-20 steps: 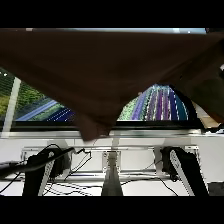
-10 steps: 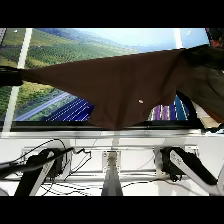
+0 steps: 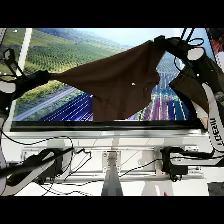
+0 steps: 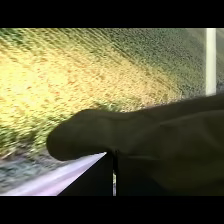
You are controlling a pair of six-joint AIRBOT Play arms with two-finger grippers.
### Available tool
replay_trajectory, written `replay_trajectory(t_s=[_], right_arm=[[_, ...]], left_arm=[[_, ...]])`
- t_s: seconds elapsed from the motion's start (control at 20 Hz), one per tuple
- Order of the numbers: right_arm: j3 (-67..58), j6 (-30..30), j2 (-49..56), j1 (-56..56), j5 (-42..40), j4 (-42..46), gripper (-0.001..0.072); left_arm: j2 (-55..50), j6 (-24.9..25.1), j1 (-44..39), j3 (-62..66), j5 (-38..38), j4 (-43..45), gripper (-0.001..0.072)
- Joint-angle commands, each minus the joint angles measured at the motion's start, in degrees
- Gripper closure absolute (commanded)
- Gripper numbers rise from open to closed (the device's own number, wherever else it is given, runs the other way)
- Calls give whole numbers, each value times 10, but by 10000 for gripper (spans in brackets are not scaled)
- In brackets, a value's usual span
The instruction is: Fold the clothes and pants, and hang the long-sleeved shirts on hangers.
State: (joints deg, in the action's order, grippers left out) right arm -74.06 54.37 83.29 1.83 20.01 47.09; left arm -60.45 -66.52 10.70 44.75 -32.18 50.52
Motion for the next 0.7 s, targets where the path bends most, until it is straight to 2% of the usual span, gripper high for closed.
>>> replay_trajectory(t_s=[0.0,0.05,0.1,0.15,0.3,0.4,0.45,0.55,0.6,0.65], right_arm=[[-5,0,-9,7,52,44,137],[-5,0,-27,-3,136,79,327],[-4,0,-44,-13,224,110,671],[-4,5,-61,-25,319,134,695],[22,22,-94,-43,554,144,695],[115,35,-129,-38,643,102,696],[188,36,-155,-29,648,72,696],[332,47,-203,-8,578,-11,694],[395,73,-218,3,520,-58,622],[442,97,-222,13,468,-96,378]], left_arm=[[-8,16,-14,-8,39,-17,693],[-3,16,-14,-8,39,-15,693],[4,16,-14,-8,39,-10,693],[11,16,-14,-8,39,-9,692],[31,16,-14,-8,39,-9,693],[38,16,-14,-8,37,-9,692],[40,15,-14,-8,31,-9,693],[40,16,-14,-8,8,-9,693],[40,15,-14,-9,-4,-9,693],[39,16,-14,-9,-12,-9,692]])
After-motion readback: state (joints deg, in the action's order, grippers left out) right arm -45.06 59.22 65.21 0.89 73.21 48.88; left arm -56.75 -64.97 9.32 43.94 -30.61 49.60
